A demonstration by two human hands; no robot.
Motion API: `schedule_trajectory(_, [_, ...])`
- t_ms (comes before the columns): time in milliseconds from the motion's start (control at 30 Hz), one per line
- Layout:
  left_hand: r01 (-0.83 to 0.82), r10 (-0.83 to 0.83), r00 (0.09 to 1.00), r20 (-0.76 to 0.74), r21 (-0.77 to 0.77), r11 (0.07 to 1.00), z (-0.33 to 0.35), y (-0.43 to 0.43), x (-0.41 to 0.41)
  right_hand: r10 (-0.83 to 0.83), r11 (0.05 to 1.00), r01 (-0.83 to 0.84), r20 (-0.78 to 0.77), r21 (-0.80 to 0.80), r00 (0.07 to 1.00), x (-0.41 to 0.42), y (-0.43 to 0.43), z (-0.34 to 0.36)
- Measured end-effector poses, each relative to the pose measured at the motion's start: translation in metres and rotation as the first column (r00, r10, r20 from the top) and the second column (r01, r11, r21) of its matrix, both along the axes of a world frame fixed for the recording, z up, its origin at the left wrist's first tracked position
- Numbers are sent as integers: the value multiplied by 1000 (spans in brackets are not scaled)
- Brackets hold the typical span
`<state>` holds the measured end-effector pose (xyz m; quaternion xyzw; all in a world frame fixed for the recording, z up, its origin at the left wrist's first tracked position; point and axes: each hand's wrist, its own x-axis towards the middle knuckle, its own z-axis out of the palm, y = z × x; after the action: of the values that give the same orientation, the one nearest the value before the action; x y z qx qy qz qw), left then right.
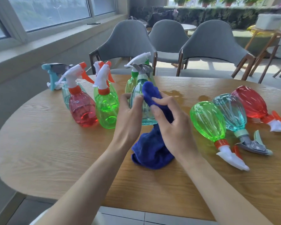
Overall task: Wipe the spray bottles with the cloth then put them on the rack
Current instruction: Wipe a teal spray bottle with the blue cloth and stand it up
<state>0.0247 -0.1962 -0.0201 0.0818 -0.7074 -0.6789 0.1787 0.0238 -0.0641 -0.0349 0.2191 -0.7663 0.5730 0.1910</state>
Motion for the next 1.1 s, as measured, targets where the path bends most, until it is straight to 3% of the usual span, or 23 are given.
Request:
schedule_trajectory(133, [38, -42, 999, -27, -143, 989, -7, 9, 4, -15, 988, 43, 181, -150, 983, -7, 6, 8])
schedule_trajectory(367, [-91, 80, 994, -81, -150, 984, -5, 5, 1, 37, 997, -34, 61, -62, 997, 12, -12, 0])
schedule_trajectory(600, [-5, -29, 997, -69, -450, 893, -12, 12, 11, -14, 967, 84, 280, -240, 960, -14, 4, 10])
schedule_trajectory(833, [-63, 9, 995, -102, -538, 841, -2, 3, 9, 23, 987, 3, 159, -163, 987, 2, -7, 12])
schedule_trajectory(1100, [-17, -83, 989, -120, -662, 749, -8, 2, 14, 9, 965, 62, 268, -255, 963, -15, 3, 11])
